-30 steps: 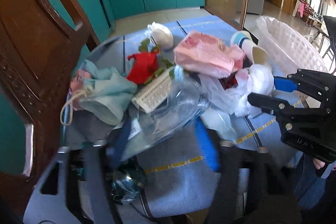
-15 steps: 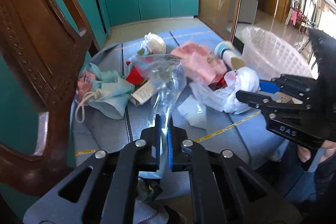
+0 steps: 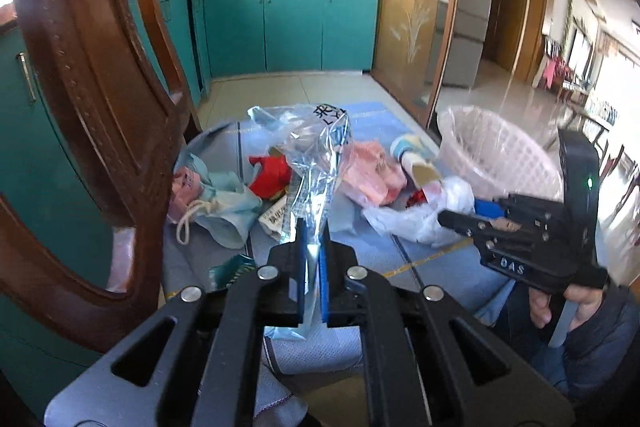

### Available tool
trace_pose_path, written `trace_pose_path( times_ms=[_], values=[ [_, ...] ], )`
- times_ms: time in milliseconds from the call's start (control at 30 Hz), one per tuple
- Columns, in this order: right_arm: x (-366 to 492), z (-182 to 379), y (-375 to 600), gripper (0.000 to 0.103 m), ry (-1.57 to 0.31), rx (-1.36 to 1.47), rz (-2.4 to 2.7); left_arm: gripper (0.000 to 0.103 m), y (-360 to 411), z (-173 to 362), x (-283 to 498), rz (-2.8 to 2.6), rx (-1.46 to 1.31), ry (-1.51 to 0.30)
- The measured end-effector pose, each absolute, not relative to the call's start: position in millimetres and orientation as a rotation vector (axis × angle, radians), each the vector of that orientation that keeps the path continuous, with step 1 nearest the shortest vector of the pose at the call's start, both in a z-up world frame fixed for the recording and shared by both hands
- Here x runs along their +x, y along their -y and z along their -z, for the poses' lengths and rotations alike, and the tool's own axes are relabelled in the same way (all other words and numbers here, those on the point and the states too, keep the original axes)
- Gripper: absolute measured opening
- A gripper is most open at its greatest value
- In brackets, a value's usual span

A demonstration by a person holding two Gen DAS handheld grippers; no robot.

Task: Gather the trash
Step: 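Carry both items over the basket and open both grippers to drop them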

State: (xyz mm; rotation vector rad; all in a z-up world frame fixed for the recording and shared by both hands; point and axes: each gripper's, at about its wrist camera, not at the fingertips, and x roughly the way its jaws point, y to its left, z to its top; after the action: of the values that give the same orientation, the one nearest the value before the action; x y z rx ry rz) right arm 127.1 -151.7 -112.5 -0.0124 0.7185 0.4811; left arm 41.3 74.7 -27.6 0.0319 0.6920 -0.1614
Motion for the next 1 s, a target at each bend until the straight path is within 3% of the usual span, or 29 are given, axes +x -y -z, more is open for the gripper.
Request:
trace_pose_path(
  times_ms=[733,1000],
  values=[
    [109.2,36.9,217.0,0.033,-0.505,0.108,-0.421,0.006,-91.3,-29.6,49.9,0.227,-0.114,-0.537],
    [131.3,35.0,284.9,0.033,-0.464,0.125,-0.075,0.006,-44.5,-47.3,74.6,0.384,-0.090,-0.492]
  ],
)
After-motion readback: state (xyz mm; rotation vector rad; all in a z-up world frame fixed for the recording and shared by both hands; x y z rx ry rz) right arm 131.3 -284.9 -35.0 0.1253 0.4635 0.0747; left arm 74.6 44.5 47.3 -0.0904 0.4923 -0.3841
